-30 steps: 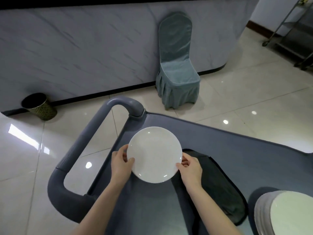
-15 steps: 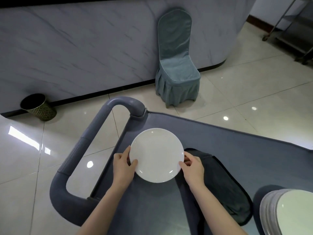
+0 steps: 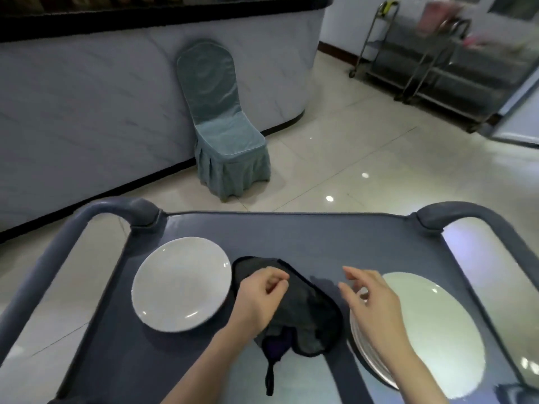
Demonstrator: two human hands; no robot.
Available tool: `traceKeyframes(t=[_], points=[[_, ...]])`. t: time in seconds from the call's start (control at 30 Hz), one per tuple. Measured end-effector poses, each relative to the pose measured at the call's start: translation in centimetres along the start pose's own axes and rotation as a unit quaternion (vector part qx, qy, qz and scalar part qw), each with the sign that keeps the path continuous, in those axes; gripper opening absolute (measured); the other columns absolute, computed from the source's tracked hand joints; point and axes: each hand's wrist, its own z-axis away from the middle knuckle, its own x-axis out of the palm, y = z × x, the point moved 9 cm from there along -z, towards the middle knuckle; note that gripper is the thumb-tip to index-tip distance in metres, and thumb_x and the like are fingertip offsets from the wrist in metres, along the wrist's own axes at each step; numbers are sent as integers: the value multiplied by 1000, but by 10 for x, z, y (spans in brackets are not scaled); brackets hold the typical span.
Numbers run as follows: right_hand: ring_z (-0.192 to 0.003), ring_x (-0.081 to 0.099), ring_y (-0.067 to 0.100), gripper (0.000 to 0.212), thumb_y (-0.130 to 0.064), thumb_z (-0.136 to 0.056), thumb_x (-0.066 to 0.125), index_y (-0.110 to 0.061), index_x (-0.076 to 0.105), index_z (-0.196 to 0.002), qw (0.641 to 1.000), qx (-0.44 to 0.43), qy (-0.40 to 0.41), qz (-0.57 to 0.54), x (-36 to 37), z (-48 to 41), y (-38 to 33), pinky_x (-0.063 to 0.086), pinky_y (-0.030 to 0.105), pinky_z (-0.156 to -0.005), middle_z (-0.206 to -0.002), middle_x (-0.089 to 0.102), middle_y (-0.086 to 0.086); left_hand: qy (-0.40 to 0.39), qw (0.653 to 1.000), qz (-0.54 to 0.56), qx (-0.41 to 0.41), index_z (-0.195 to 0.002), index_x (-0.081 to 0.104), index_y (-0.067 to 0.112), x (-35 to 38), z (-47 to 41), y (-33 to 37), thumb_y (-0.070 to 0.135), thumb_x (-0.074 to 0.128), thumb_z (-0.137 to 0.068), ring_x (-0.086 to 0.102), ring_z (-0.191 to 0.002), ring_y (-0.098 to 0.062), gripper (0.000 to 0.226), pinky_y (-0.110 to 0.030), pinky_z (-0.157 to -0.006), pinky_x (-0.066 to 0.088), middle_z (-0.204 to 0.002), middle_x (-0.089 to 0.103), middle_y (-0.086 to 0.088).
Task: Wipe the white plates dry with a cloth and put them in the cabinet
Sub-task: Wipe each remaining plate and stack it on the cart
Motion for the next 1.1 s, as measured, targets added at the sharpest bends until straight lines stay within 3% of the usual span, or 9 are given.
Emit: traceKeyframes(t=[0.13,0.23,0.33,0.47,0.57,0.67,0.8,0.93,1.1], points=[[-98,59,24,33,-18,-87,74,-20,69,-120,993,88,40,73,-70,16,72,41,30,-85,-110,58,-1,-104,994,-11,-7,-96,69,30,86,-7,27,22,72,-88,55,-69,5,12,-11,-72,47,-80,62,12],[-111,49,34,42,-18,-83,78,-12,68,-124,975,158,78,134,-109,32,113,38,32,-90,-114,54,10,-165,983,-76,22,-111,62,34,135,-5,47,33,72,-86,57,-77,2,27,-20,-82,50,-96,56,14],[-115,42,37,55,-21,-81,81,-7,62,-131,958,223,85,159,-132,51,143,41,42,-94,-124,50,19,-191,972,-133,40,-129,53,33,165,-1,60,37,72,-84,54,-96,-2,49,-20,-90,45,-111,47,11],[-119,39,35,67,-28,-82,80,-11,52,-141,947,282,56,140,-139,65,169,41,40,-97,-127,43,17,-214,958,-191,17,-138,45,29,186,-1,60,35,71,-84,55,-109,-19,60,-35,-100,46,-121,42,0],[-110,49,30,67,-31,-84,77,-20,48,-144,944,311,19,107,-133,71,180,40,34,-84,-120,42,11,-222,951,-217,-4,-140,41,29,192,2,56,29,70,-84,54,-111,-23,63,-37,-99,45,-121,45,-4],[-94,54,27,65,-29,-85,75,-25,46,-143,946,320,16,54,-129,73,183,38,31,-76,-113,44,8,-211,958,-196,-22,-136,44,28,192,4,55,23,71,-81,55,-108,-24,62,-39,-97,46,-116,54,-6],[-109,55,33,64,-26,-85,74,-24,46,-143,941,332,11,60,-128,69,186,40,33,-78,-124,50,15,-189,971,-133,-65,-124,52,25,187,2,51,15,76,-74,64,-91,-17,56,-35,-89,52,-95,68,0],[-105,55,34,61,-22,-83,76,-19,50,-139,945,322,12,61,-130,64,181,39,32,-75,-119,52,15,-171,979,-76,-82,-120,55,28,185,4,48,12,76,-72,64,-79,-8,55,-25,-79,52,-76,63,12],[-83,49,23,54,-13,-77,79,-17,59,-128,957,285,49,-37,-132,52,168,37,29,-64,-84,56,3,-146,983,20,-114,-117,58,35,170,1,41,4,74,-76,68,-87,-22,54,-40,-85,57,-86,69,-9]])
